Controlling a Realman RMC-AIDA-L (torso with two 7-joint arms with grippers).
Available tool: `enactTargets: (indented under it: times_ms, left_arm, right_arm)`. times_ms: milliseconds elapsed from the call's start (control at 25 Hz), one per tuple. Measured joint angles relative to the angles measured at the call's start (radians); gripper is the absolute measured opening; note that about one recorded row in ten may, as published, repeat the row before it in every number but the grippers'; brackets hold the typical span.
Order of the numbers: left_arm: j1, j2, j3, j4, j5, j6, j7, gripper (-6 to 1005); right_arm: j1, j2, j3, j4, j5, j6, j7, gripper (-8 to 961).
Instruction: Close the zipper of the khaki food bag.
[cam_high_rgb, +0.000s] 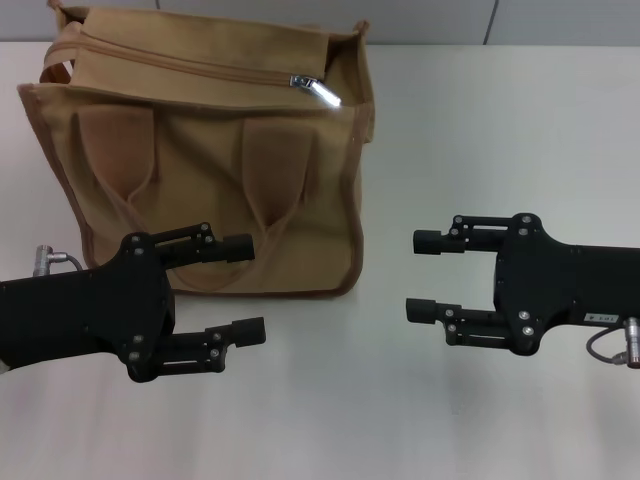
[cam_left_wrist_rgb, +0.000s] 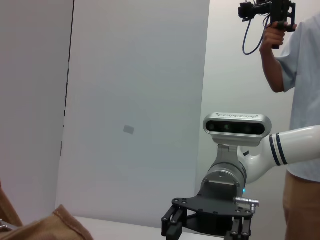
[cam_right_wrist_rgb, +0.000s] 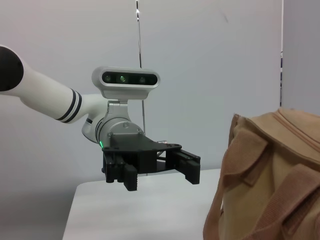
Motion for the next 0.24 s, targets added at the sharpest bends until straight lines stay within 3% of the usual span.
enactTargets:
  times_ms: [240]
  left_arm:
    - [0.0,0.0,0.0,0.0,0.001,0.0,0.0,758]
  right_arm:
    - [0.0,0.0,-0.003,0.0,-0.001,0.0,0.0,637]
